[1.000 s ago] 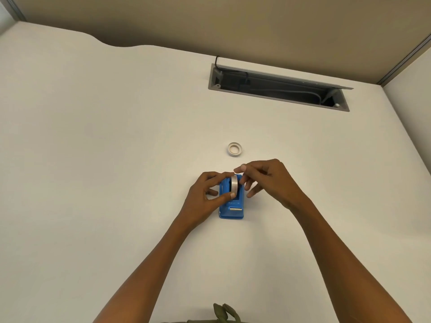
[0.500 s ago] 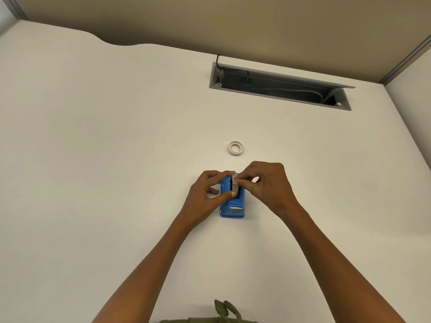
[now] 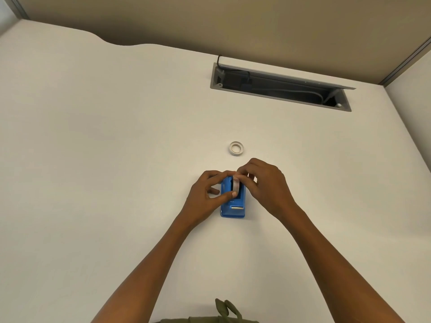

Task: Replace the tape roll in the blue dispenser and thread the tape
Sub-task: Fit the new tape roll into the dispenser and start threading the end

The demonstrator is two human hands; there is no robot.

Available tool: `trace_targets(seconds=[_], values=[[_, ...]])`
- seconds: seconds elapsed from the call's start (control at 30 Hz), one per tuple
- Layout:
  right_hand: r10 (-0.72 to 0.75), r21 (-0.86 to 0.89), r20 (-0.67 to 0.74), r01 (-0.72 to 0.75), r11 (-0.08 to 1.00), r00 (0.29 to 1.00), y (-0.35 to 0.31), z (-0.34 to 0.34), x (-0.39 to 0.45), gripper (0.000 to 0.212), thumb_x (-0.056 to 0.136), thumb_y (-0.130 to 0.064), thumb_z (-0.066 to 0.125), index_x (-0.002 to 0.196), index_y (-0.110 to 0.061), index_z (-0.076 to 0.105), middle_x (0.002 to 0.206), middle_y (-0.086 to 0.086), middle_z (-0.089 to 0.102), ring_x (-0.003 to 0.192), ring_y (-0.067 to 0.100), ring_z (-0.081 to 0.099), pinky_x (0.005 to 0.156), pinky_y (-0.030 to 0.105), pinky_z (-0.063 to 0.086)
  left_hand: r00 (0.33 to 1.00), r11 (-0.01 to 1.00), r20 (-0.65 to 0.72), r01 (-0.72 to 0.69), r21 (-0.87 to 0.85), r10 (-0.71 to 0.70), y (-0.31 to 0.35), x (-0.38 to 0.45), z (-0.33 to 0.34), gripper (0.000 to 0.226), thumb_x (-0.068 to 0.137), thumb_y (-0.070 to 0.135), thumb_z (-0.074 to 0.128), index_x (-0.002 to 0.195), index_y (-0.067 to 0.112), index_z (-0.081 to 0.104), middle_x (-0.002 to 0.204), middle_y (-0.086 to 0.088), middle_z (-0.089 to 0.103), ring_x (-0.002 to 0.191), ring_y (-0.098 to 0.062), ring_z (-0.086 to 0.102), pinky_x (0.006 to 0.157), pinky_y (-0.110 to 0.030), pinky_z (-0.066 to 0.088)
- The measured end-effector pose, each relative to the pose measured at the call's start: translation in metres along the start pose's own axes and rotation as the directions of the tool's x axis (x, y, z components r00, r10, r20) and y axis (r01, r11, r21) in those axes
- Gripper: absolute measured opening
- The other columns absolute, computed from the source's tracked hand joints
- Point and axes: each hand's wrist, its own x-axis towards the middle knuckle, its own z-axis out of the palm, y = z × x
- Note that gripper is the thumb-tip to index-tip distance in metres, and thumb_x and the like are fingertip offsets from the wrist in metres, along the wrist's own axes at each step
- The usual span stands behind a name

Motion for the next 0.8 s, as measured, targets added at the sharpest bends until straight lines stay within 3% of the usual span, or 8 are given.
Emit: trace_targets(seconds=[0.2, 0.43, 0.63, 0.8], values=[[-0.014, 0.052, 0.092, 0.009, 0.999, 0.996, -0.0015, -0.0071, 0.0028, 0.007, 0.077, -0.022, 0.072, 0.081, -0.017, 0.072, 0.081, 0.000, 0.068, 0.067, 0.014, 0.059, 0.065, 0.035, 0.051, 1.000, 1.000, 0.000, -0.024, -0.014, 0.024, 0.0020, -0.0005, -0.0006, 0.043, 0.079, 0.030, 0.071, 0.113, 0.046, 0.052, 0.116, 0.008, 0.053, 0.104, -0.008, 0.055, 0.080, -0.016, 0.051], [0.022, 0.077, 0.046, -0.026, 0.997, 0.999, -0.0014, -0.0042, 0.0072, 0.009, 0.084, -0.020, 0.066, 0.083, -0.013, 0.072, 0.080, 0.004, 0.068, 0.073, 0.020, 0.060, 0.071, 0.042, 0.051, 1.000, 1.000, -0.005, -0.012, -0.011, 0.012, 0.0004, -0.0007, 0.0001, 0.048, 0.079, 0.031, 0.071, 0.124, 0.027, 0.057, 0.119, 0.003, 0.054, 0.107, -0.010, 0.055, 0.081, -0.019, 0.052], [0.113, 0.172, 0.033, -0.117, 0.978, 0.993, 0.0011, -0.0013, 0.0046, 0.010, 0.084, -0.022, 0.065, 0.085, -0.013, 0.071, 0.084, 0.001, 0.070, 0.078, 0.019, 0.062, 0.075, 0.041, 0.052, 1.000, 1.000, -0.009, -0.020, 0.001, 0.020, 0.0005, -0.0003, 0.0008, 0.047, 0.078, 0.031, 0.071, 0.122, 0.033, 0.055, 0.120, 0.002, 0.054, 0.105, -0.012, 0.055, 0.080, -0.019, 0.052], [0.098, 0.152, 0.002, -0.097, 0.984, 0.995, 0.0018, 0.0009, 0.0004, 0.008, 0.085, -0.023, 0.065, 0.085, -0.017, 0.070, 0.083, -0.004, 0.060, 0.071, 0.014, 0.056, 0.064, 0.031, 0.046, 0.999, 0.999, 0.022, -0.041, 0.002, 0.041, -0.0024, -0.0013, 0.0001, 0.055, 0.078, 0.033, 0.072, 0.127, 0.040, 0.049, 0.119, 0.006, 0.052, 0.108, -0.009, 0.053, 0.080, -0.012, 0.048]])
